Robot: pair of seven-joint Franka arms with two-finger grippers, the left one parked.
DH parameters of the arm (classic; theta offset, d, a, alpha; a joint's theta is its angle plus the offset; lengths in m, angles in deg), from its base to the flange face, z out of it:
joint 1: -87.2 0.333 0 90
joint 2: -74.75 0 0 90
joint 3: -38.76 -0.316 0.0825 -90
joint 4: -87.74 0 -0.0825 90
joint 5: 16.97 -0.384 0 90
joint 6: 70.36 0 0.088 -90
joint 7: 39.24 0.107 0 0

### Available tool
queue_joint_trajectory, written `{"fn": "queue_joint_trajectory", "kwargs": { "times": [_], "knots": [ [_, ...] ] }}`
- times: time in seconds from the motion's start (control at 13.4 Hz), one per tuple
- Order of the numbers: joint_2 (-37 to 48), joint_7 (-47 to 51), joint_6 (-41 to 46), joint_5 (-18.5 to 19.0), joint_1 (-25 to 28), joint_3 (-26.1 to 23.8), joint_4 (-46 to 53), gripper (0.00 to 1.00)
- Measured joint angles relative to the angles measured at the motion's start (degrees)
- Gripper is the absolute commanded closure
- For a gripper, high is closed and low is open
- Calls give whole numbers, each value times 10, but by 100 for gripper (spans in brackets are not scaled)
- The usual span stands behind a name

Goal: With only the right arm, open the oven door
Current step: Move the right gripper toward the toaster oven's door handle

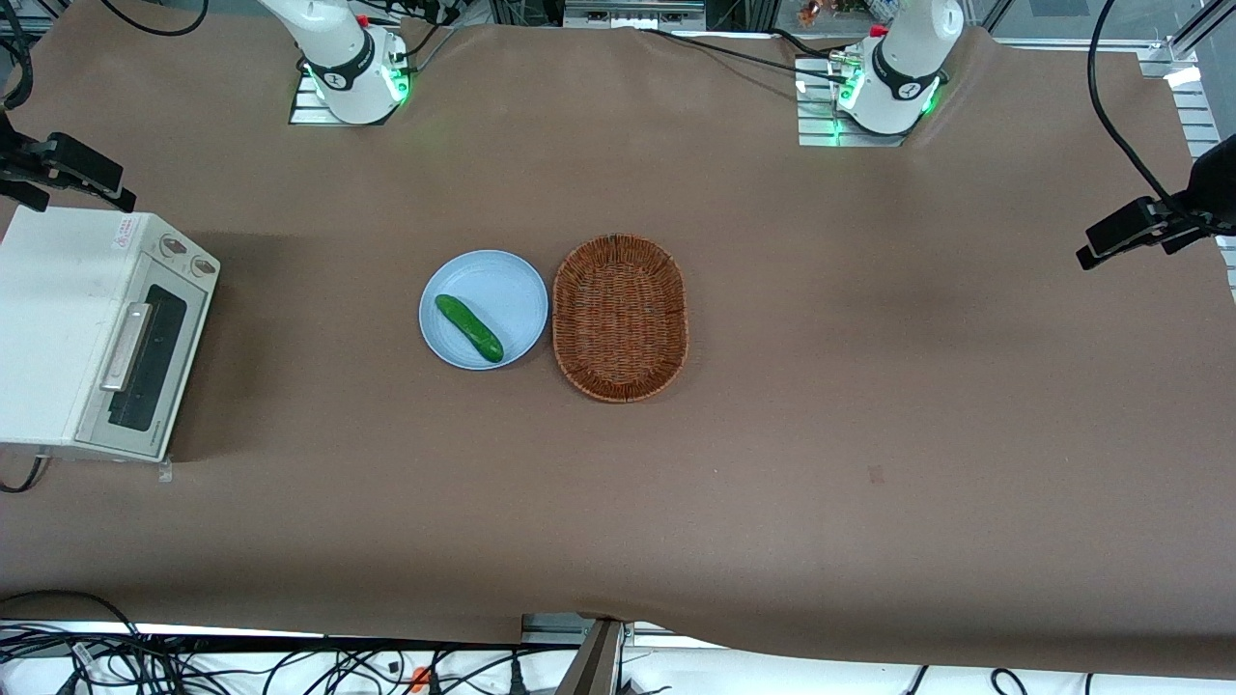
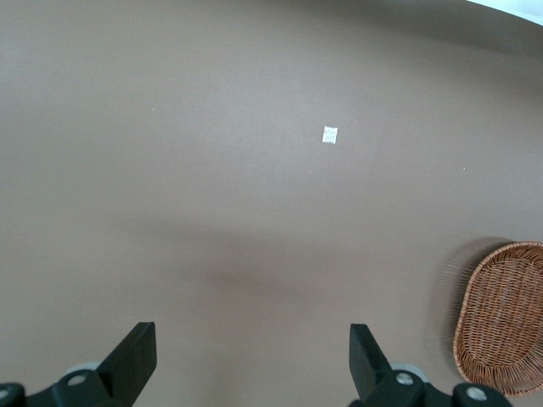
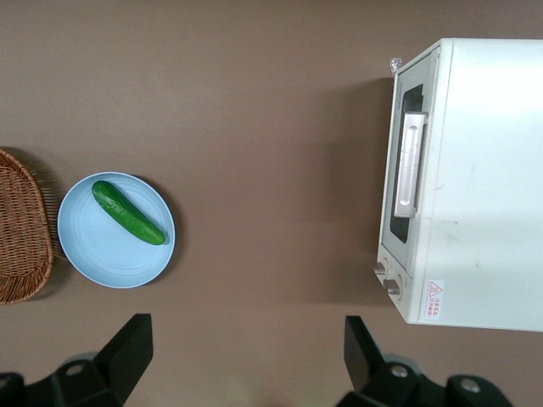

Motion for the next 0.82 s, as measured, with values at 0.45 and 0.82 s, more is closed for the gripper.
{"fn": "queue_joint_trajectory", "kwargs": {
  "times": [0.45,0.82],
  "knots": [
    [12,1,9,0,-3,0,-13,0],
    [-4,1,8,3,-4,0,-13,0]
  ]
}}
